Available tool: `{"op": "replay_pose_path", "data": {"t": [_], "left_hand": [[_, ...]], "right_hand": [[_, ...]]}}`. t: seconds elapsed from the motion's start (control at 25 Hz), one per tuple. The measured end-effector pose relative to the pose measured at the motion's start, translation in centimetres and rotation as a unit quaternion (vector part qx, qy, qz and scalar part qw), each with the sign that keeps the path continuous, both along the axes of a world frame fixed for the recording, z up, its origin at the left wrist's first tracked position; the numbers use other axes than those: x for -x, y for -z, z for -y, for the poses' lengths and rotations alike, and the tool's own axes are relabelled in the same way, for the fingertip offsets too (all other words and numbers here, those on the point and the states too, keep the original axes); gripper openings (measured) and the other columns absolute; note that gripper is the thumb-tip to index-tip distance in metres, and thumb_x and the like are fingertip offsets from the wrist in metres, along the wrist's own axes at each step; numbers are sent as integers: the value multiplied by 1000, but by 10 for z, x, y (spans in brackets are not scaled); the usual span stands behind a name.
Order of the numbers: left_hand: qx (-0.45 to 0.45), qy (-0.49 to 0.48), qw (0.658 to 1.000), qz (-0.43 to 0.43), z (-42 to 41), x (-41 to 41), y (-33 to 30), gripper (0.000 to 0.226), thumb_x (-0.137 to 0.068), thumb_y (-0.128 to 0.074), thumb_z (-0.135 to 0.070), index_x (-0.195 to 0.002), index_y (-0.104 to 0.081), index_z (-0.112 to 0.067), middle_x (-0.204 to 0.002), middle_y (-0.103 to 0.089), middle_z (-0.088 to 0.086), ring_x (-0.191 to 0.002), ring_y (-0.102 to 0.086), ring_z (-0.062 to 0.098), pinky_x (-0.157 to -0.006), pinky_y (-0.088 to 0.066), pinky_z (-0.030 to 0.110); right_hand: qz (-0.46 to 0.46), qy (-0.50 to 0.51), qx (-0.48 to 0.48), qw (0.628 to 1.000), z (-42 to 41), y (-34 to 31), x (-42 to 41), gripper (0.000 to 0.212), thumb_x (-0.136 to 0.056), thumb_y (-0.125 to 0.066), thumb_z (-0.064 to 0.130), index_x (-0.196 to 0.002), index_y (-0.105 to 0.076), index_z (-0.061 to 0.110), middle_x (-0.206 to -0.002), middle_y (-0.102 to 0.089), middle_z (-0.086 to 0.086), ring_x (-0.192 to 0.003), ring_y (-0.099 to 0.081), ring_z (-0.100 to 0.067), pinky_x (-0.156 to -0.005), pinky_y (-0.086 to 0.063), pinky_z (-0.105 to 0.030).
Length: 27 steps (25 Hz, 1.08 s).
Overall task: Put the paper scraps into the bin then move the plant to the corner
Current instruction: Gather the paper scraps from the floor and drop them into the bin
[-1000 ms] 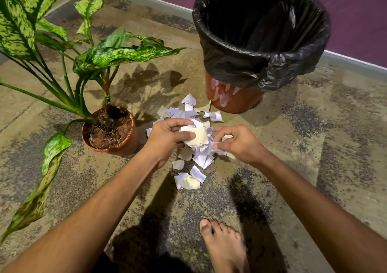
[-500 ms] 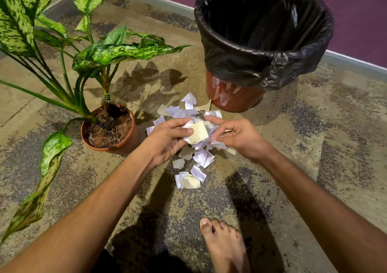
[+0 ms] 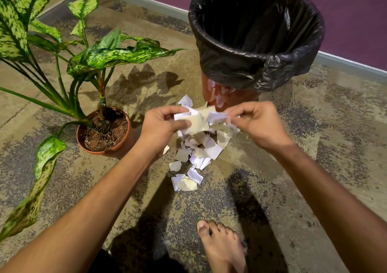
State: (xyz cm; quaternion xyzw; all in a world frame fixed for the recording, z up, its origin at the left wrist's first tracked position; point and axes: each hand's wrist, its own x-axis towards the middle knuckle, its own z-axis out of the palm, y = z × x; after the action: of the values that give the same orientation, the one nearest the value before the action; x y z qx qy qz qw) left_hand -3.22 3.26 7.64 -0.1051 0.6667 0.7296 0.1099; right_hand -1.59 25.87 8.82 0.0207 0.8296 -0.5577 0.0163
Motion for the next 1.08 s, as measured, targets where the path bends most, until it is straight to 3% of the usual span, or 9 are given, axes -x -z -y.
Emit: {"op": "replay_pose_path", "data": {"t": [0.08,0.16,0.32,0.48,0.6,0.72,0.84,0.96,1.08], "left_hand": [[38,-2,996,-79,-11,5,-28,30,-68,-73,14,-82,-74,-13,-88,-74,7,-71,-70,15,-62,-56,20],[50,-25,988,-142,-27,13,-58,29,-69,-73,10,-85,-74,-14,-93,-74,7,-79,-72,18,-64,-58,25],[99,-80,966,-225,-66,39,-102,25,-68,-72,6,-84,-75,-14,-87,-74,2,-82,-71,18,-72,-60,33],[170,-103,949,-244,-95,66,-119,25,-67,-71,5,-79,-75,-16,-76,-71,-8,-73,-67,8,-69,-59,27],[253,-105,925,-262,-105,83,-120,26,-71,-67,4,-77,-73,-21,-71,-64,-17,-71,-61,-1,-62,-53,15],[316,-75,902,-284,-112,96,-121,29,-74,-62,6,-80,-72,-21,-71,-61,-17,-73,-57,-1,-58,-47,7],[356,-6,888,-293,-117,102,-121,32,-80,-64,3,-103,-70,-18,-95,-67,-11,-91,-61,3,-71,-45,5],[382,68,869,-307,-115,99,-119,45,-83,-68,-5,-125,-61,-20,-124,-64,-5,-112,-58,8,-91,-45,13],[398,102,847,-336,-108,88,-113,48,-83,-67,-12,-129,-57,-23,-128,-61,-7,-116,-55,8,-86,-36,8]], "right_hand": [[-65,9,8,998,-5,-28,7,23,-81,-73,1,-78,-74,23,-90,-76,7,-82,-72,-10,-74,-59,-25],[-161,50,-22,986,-7,-56,18,15,-82,-72,8,-86,-75,23,-91,-76,9,-85,-72,-7,-77,-59,-26],[-293,133,-85,943,-12,-96,51,8,-82,-68,23,-86,-73,28,-87,-73,11,-82,-70,-3,-79,-57,-24],[-251,148,-221,931,-30,-110,88,16,-86,-64,22,-95,-77,21,-92,-71,14,-88,-67,-2,-87,-52,-16],[-212,127,-267,931,-37,-107,104,22,-91,-58,16,-104,-76,16,-115,-71,4,-108,-64,-10,-97,-45,-16],[-179,102,-267,941,-41,-103,110,26,-97,-52,17,-115,-71,17,-141,-55,0,-128,-50,-8,-97,-32,-10],[-171,87,-264,945,-43,-101,110,29,-99,-48,16,-122,-67,18,-148,-47,1,-129,-47,-7,-96,-28,-6],[-185,92,-293,934,-40,-103,108,33,-99,-47,13,-127,-63,17,-150,-44,-1,-138,-40,-17,-112,-32,-21],[-218,88,-296,926,-33,-106,100,35,-99,-44,12,-130,-60,15,-149,-44,-3,-138,-39,-18,-113,-32,-24]]}}
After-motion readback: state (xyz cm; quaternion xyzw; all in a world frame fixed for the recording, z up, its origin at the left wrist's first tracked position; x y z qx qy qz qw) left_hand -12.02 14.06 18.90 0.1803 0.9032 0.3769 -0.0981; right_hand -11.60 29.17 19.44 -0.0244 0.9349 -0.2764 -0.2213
